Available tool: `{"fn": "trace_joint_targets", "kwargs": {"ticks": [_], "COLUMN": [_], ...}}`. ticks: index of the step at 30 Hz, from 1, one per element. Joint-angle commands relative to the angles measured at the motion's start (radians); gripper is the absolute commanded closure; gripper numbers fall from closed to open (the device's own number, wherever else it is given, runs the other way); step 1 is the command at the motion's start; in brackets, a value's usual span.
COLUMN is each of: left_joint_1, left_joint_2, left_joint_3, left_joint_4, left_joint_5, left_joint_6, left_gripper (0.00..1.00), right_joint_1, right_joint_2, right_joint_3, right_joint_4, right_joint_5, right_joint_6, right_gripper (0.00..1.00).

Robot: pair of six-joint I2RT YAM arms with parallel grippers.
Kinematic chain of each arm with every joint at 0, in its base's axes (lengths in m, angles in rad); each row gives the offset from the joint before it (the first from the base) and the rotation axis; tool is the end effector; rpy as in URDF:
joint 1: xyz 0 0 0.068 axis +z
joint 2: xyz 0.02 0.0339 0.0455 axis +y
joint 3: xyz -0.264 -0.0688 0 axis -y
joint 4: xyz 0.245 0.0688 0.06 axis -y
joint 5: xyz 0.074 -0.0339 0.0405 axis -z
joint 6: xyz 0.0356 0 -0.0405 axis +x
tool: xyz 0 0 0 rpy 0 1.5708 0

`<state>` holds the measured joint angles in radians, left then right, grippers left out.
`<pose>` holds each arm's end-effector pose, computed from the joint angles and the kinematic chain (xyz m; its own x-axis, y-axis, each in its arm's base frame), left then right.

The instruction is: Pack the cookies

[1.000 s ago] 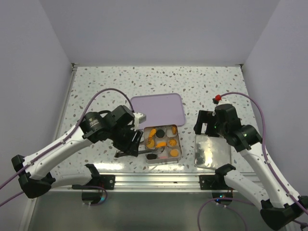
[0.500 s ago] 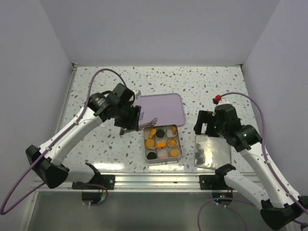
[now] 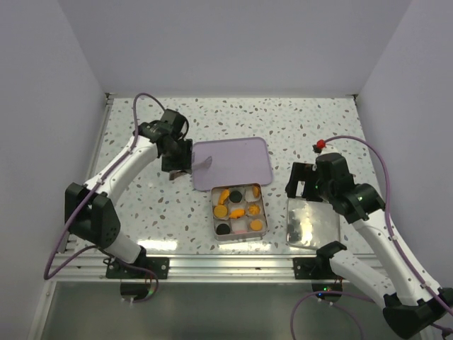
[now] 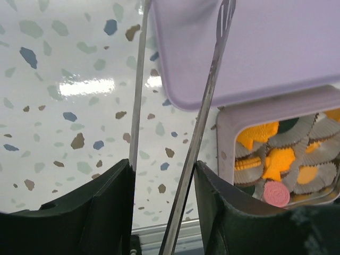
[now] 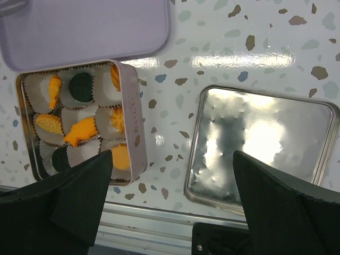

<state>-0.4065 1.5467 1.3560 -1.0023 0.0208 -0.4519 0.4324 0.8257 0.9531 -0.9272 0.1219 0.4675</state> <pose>0.2808 -0.1217 0.2880 -0.9437 -0.0691 -0.3234 -0.0108 0.9839 -0.1785 0.1403 0.0600 0.3198 -0.7341 0.1538 -0.6614 -0.0092 0.9717 0.2362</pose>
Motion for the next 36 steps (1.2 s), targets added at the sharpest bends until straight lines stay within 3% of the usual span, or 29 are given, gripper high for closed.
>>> {"fn": "trace_joint_targets", "kwargs": {"ticks": [1,13,30,36], "left_joint_1": [0.076,0.294,0.362,0.367], "left_joint_2": [0.050,0.096,0.044,0.059], "left_joint_3": [0.008,-0.072,-0.405,-0.495], "left_joint_4": [0.091,0.234,0.496,0.599], "left_joint_5": [-0.018,0.062,0.007,0.062], "left_joint_6": [0.033,0.055,-0.074,-0.090], "left_gripper": [0.45,0.47,0.45,0.41], "right_joint_1": [0.008,0.005,0.006,0.006], "right_joint_2": [0.012,0.021,0.038,0.043], "right_joint_3": [-0.002,0.004,0.007,0.012], "right_joint_4": [0.024,0.013,0.007,0.001], "right_joint_5": [0.027,0.032,0.016,0.012], "right_joint_6": [0.000,0.002,0.007,0.005], "right_gripper": [0.01,0.01,0.01,0.01]}}
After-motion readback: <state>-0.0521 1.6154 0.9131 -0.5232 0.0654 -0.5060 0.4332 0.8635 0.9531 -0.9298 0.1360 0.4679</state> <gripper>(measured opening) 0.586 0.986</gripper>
